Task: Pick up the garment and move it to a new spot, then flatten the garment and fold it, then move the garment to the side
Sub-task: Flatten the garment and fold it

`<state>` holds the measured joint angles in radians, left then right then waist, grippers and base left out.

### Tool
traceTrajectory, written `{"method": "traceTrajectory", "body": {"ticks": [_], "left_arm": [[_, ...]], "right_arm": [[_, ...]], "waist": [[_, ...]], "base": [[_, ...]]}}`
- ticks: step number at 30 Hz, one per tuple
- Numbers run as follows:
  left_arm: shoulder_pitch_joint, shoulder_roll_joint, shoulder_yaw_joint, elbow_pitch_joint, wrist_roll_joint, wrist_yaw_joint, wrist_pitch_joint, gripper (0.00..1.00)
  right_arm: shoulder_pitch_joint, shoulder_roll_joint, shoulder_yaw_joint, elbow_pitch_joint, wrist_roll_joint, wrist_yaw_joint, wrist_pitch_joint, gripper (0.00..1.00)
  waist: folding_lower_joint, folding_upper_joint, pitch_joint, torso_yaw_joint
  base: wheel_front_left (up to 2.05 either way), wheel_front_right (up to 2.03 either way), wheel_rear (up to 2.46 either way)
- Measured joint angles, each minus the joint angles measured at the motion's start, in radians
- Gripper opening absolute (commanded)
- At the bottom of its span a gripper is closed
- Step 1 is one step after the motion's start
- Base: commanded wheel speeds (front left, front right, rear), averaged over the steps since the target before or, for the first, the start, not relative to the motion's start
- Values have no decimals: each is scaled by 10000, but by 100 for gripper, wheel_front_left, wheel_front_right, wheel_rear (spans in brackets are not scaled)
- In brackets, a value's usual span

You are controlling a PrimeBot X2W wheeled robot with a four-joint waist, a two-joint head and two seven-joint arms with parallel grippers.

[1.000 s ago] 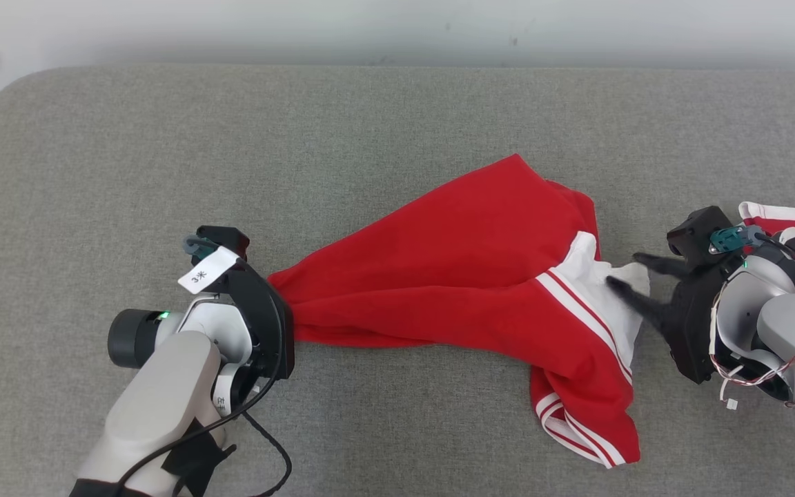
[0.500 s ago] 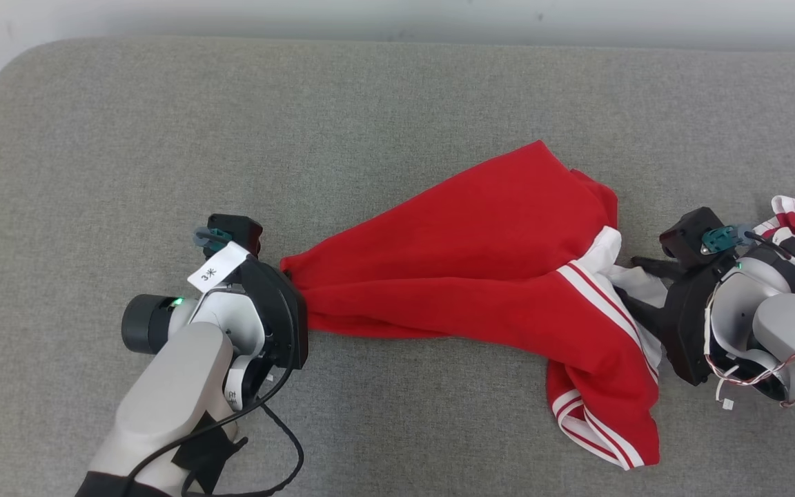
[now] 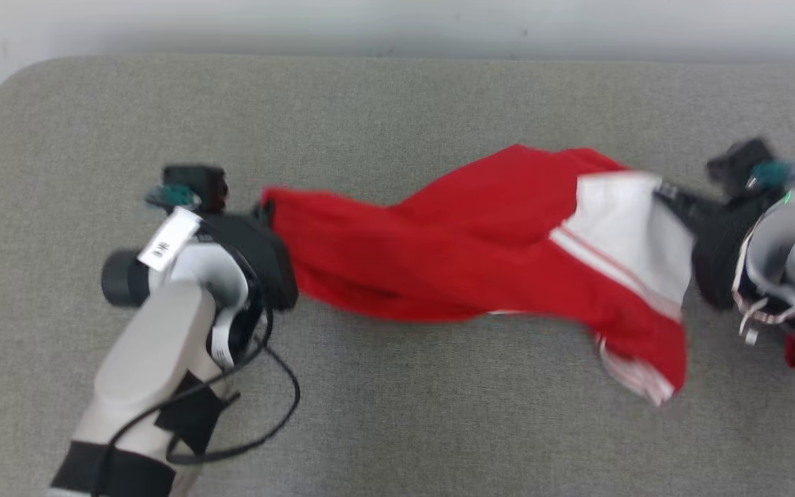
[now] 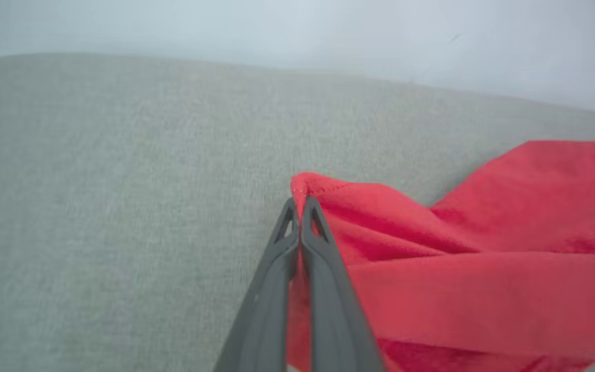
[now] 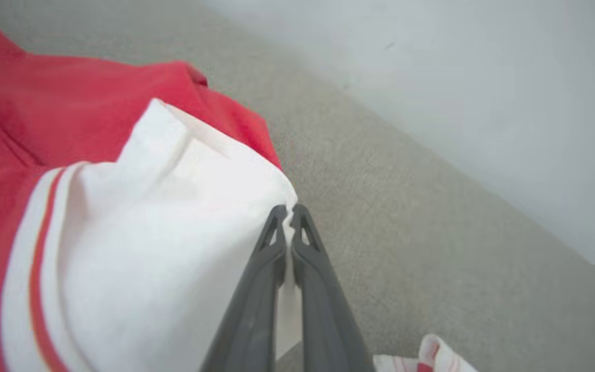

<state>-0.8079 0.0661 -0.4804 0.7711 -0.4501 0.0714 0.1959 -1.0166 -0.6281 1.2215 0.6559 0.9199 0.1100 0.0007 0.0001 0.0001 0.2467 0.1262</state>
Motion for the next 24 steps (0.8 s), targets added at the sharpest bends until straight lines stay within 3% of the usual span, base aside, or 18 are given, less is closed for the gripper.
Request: {"method": "traceTrajectory", "body": {"ticks": [8, 12, 24], "left_arm": [[-1452, -81, 606, -842, -38, 13, -2065, 0], [-1831, -123, 813, -1127, -82, -140, -3001, 0], [1939, 230, -132, 305, -96, -727, -3103, 0]], "right_arm": [[-1797, 54, -1336, 569, -466, -1252, -1935, 0], [-1900, 58, -1588, 449, -675, -1885, -2592, 0], [2279, 366, -151, -514, -571, -1760, -2460, 0]], "waist": [[0, 0, -412, -209], [-2, -1, -711, -310], [-3, 0, -1527, -664]], "base": [[0, 0, 0], [0, 0, 0], [0, 0, 0]]}}
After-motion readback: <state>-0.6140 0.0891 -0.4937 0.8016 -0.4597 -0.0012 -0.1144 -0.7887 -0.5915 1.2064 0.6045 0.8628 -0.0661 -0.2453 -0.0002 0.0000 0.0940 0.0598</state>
